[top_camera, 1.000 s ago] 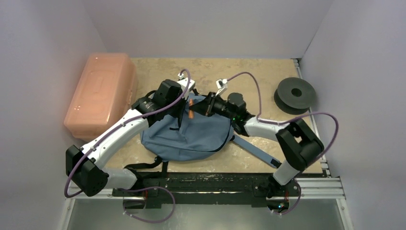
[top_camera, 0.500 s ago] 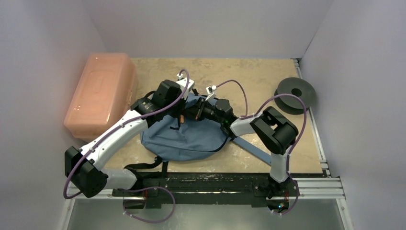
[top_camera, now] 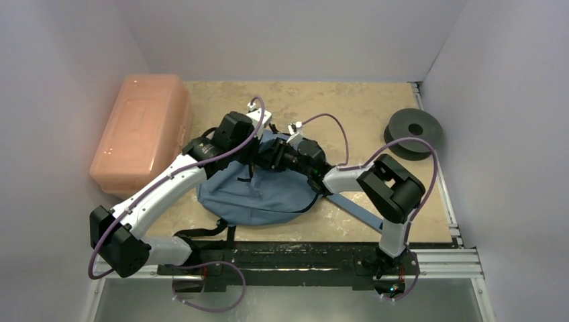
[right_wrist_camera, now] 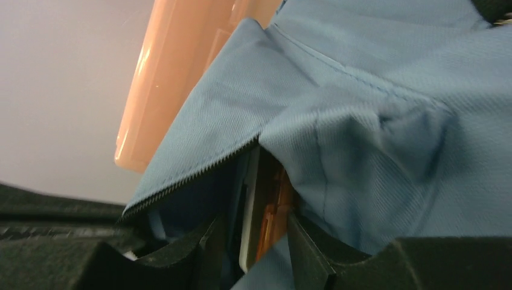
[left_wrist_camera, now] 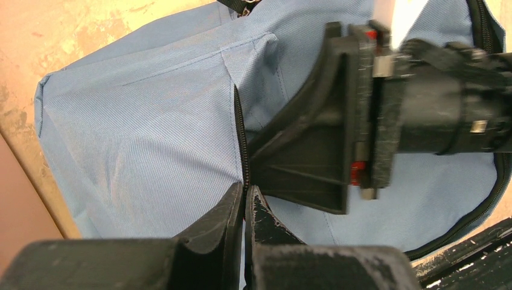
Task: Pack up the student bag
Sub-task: Place the stationery in the student bag, then pick up the stationery from the center of the board.
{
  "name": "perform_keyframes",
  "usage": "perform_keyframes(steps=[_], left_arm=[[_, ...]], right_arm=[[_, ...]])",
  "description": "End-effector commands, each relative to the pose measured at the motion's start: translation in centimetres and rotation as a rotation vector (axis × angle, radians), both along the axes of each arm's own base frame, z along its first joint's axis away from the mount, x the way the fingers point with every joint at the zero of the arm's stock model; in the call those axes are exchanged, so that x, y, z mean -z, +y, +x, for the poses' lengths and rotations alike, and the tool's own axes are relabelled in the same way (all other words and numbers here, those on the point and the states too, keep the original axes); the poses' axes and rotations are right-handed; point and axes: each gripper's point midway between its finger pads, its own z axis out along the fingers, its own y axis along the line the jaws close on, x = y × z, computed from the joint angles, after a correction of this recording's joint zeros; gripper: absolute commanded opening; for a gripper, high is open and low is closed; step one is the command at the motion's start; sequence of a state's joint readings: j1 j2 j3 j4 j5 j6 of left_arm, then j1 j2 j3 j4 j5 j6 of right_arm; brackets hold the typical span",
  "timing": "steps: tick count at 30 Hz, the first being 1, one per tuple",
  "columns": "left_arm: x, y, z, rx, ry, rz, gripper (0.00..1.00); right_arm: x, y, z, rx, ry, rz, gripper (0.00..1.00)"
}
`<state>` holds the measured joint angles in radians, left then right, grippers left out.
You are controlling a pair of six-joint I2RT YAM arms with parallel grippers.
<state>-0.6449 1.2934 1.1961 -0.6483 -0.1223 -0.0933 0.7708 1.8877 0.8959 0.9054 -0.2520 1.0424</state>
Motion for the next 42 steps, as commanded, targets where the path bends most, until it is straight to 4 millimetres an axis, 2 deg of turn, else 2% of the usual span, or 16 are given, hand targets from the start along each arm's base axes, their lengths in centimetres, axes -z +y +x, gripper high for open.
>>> perform_keyframes(steps=[1,5,8,11,12,13,14,15,16,19,24,27,31,33,37,42], left_arm=[[-2.2,-0.8,-0.1,0.020,-0.058,-0.069,0.00],[-2.0,-0.8,-0.1,0.022,-0.053,-0.064,0.00],[-2.0,-0.9,-0.2,0.023,-0.052,-0.066,0.00],[-2.1,-1.0,-0.2,0.027,-0.048,-0.071,0.00],[-2.1,-1.1,-0.2,0.029,-0.048,-0.074,0.00],[-2.1,-1.1,-0.2,0.030,-0.046,-0.075,0.00],[-2.1,-1.2,-0.2,0.030,-0.044,-0.078,0.00],[-2.0,-1.2,-0.2,0.032,-0.043,-0.078,0.00],[-2.0,-1.2,-0.2,0.032,-0.041,-0.079,0.00],[-1.9,-1.3,-0.3,0.035,-0.036,-0.081,0.00],[-1.9,-1.2,-0.3,0.031,-0.035,-0.081,0.00],[-1.9,-1.2,-0.3,0.031,-0.035,-0.078,0.00],[-2.1,-1.3,-0.4,0.033,-0.036,-0.084,0.00],[-2.2,-1.3,-0.4,0.035,-0.038,-0.087,0.00],[-2.4,-1.3,-0.6,0.037,-0.039,-0.093,0.00],[-2.6,-1.3,-0.7,0.038,-0.042,-0.098,0.00]], right_arm=[[-1.8,-3.8,-0.1,0.033,-0.072,-0.073,0.45],[-2.6,-8.2,-0.4,0.085,-0.120,-0.234,0.45],[-2.6,-13.0,-0.4,0.192,-0.142,-0.405,0.46],[-2.1,-20.4,0.5,0.489,-0.001,-0.536,0.56],[-1.6,-24.5,0.9,0.699,0.091,-0.586,0.57],[-0.6,-26.7,0.3,0.827,0.217,-0.586,0.64],[0.5,-29.1,-0.7,0.965,0.336,-0.586,0.80],[1.1,-29.7,-1.5,1.014,0.429,-0.549,0.95],[1.3,-29.4,-1.9,1.012,0.477,-0.521,0.98],[0.8,-28.2,-2.1,1.005,0.553,-0.411,0.99],[1.1,-29.5,-1.7,1.170,0.666,-0.286,0.99],[1.0,-29.8,-0.5,1.202,0.658,-0.242,0.99],[3.4,-29.9,-0.5,1.221,0.798,-0.371,0.99],[3.5,-29.7,0.2,1.197,0.821,-0.474,0.99],[5.9,-30.1,0.8,1.184,0.920,-0.612,0.99],[8.7,-28.8,1.6,1.066,1.062,-0.695,0.94]])
